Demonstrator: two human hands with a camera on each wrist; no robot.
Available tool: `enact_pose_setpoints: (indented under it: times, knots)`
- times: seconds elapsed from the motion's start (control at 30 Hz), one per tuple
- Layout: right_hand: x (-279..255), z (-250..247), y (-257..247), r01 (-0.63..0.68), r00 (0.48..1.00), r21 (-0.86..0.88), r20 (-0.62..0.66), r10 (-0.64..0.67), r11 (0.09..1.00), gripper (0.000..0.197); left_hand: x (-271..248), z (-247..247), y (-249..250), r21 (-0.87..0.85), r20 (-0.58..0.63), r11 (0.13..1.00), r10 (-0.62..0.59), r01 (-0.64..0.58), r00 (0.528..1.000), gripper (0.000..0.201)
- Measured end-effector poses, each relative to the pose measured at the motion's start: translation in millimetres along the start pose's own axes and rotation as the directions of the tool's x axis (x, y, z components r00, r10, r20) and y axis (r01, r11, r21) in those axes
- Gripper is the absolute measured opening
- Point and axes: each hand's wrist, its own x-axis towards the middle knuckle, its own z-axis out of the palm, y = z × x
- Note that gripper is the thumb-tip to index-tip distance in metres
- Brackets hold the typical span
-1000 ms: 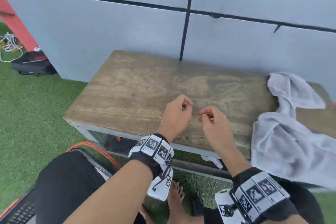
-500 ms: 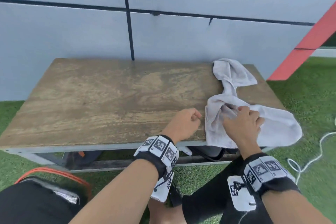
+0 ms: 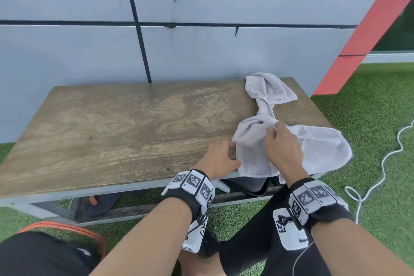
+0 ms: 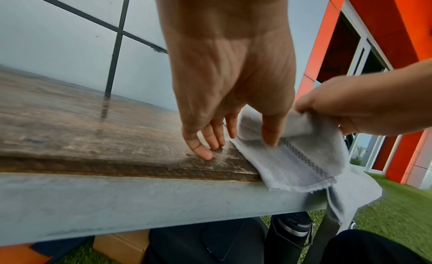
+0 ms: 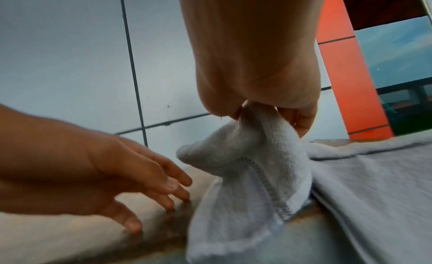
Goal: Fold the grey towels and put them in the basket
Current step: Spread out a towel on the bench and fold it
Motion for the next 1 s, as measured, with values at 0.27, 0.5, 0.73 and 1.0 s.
enact_pose_setpoints:
  times: [0.27,0.5,0.73,1.0]
  knots:
    - [-15.8,-33.0,-95.4,0.342,0.922,0.526,-0.03,-0.385,0.778,0.035,-16.8,-25.5,12.2,-0.52,-0.229,0.84,0.036,-0.154,0.973,0.062]
    - [-16.0,-64.2,-163.7,0.436,0.832,0.719,-0.093,-0.547,0.542,0.026,-44.8,-97.4,3.5,-0.452,-0.525,0.871,-0.085,-0.193,0.847,0.021]
    - [2.6,-63.2,-175.7,0.251,0.854,0.876,0.001,-0.521,0.413,0.034,-90.6,-202.6,-11.5,-0.276,-0.836,0.937,-0.125,-0.213,0.534,0.013]
    - [-21.1,18.0,-135.9,0.116,0.799,0.422,0.498,-0.337,0.899,0.04,-139.1,-199.1,-51.2,-0.191,-0.816,0.981,-0.133,-0.045,0.563,0.027]
